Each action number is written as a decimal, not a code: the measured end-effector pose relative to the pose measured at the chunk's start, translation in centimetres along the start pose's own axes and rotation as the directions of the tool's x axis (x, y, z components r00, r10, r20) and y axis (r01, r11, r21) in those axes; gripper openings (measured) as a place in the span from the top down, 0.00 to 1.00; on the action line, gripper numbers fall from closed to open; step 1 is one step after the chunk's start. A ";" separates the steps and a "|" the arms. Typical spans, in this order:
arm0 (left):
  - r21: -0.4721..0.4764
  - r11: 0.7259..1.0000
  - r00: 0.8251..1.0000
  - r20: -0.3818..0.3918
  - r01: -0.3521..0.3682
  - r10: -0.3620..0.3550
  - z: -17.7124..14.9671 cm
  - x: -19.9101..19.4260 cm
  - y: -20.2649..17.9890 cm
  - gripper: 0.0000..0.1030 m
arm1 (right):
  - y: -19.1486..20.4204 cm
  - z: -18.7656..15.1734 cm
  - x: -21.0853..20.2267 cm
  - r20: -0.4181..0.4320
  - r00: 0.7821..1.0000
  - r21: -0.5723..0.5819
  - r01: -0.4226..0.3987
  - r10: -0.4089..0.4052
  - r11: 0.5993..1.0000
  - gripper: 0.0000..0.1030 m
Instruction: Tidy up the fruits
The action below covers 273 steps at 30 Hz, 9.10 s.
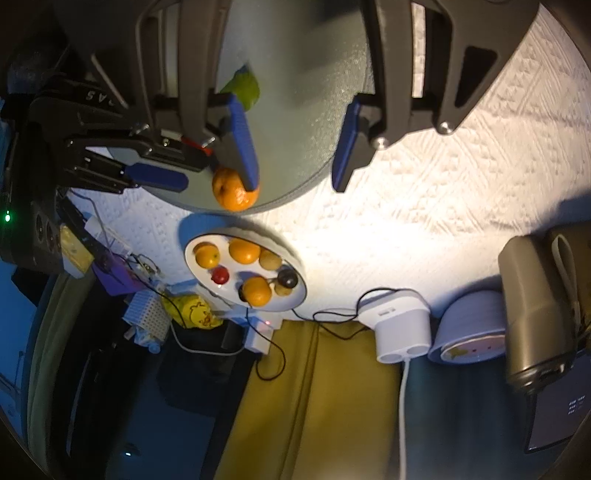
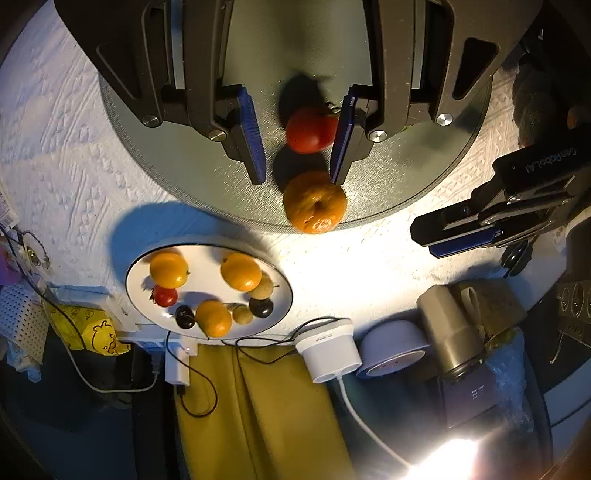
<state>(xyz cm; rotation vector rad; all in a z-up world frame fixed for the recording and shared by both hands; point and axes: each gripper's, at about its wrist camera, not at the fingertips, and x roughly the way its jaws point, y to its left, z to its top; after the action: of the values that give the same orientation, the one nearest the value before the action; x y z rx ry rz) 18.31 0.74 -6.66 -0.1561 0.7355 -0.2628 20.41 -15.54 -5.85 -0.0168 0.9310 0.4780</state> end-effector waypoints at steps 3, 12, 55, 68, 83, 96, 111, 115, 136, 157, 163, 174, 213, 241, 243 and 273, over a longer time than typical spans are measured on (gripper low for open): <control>-0.005 1.000 1.000 -0.004 0.002 -0.002 -0.4 -0.1 0.1 0.58 | 0.4 -0.3 0.2 -0.012 1.000 -0.003 -0.003 0.003 1.000 0.62; -0.021 1.000 1.000 -0.016 0.003 -0.004 -1.4 -0.3 0.3 0.57 | 1.1 -1.3 1.0 -0.058 0.998 -0.015 0.002 -0.003 1.000 0.62; 0.110 0.994 0.990 -0.141 -0.014 0.030 0.2 7.9 -5.3 0.40 | -3.5 -2.2 -0.2 -0.050 0.998 -0.002 -0.036 0.036 0.999 0.70; 0.115 0.993 0.990 -0.139 0.024 -0.008 0.8 8.0 -5.3 0.57 | -4.4 -1.0 -0.6 -0.029 0.999 -0.002 -0.034 0.034 0.999 0.70; 0.136 0.989 0.995 -0.093 0.053 -0.040 3.4 7.4 -5.9 0.57 | -6.9 2.3 -1.1 0.031 0.999 -0.004 0.008 -0.008 1.000 0.69; 0.156 0.986 0.996 -0.072 0.063 -0.052 6.1 9.2 -6.8 0.57 | -9.2 5.1 -0.5 0.068 0.997 0.000 0.032 -0.032 0.999 0.69; 0.180 0.981 0.996 -0.066 0.076 -0.065 9.3 12.8 -7.6 0.57 | -12.0 7.1 1.3 0.100 0.993 0.030 0.062 -0.064 0.998 0.69; 0.177 0.980 0.994 -0.076 0.087 -0.074 9.8 14.0 -7.8 0.57 | -13.1 7.4 1.8 0.106 0.991 0.047 0.070 -0.075 0.996 0.69; 0.111 0.988 0.989 -0.117 0.103 -0.090 10.0 16.3 -6.9 0.54 | -14.7 8.0 4.4 0.094 0.993 0.078 0.067 -0.074 0.995 0.69; 0.079 0.994 0.997 -0.030 0.071 -0.069 9.4 9.7 -6.2 0.47 | -12.1 7.3 0.6 0.151 0.984 0.070 0.085 -0.095 0.994 0.63; 0.066 0.996 0.998 0.004 0.064 -0.064 8.7 7.0 -5.9 0.43 | -10.5 6.6 -1.1 0.164 0.982 0.054 0.088 -0.095 0.995 0.63; 0.055 0.998 0.997 0.061 0.036 -0.039 6.6 2.0 -5.4 0.39 | -7.4 5.2 -4.5 0.195 0.976 0.028 0.098 -0.101 0.995 0.63; 0.085 0.987 0.941 0.323 -0.135 0.101 2.8 -14.6 -7.7 0.11 | 2.4 1.5 -20.7 0.441 0.879 -0.031 0.217 -0.182 0.976 0.37; 0.068 0.987 0.913 0.394 -0.146 0.108 1.4 -15.6 -9.0 0.11 | 0.5 -1.2 -22.1 0.459 0.855 0.013 0.265 -0.241 0.964 0.35; 0.069 0.987 0.915 0.390 -0.143 0.105 1.4 -15.5 -9.0 0.11 | 0.5 -1.2 -22.1 0.457 0.856 0.013 0.265 -0.241 0.964 0.35; 0.072 0.989 0.914 0.397 -0.128 0.089 2.1 -15.1 -8.9 0.11 | 0.1 -0.7 -21.3 0.447 0.862 0.007 0.263 -0.238 0.965 0.35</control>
<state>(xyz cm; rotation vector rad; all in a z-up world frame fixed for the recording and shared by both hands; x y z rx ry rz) 7.36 -3.27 6.60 -0.0710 0.3285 -0.1524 9.15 -23.88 10.20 -0.0743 0.4528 0.2458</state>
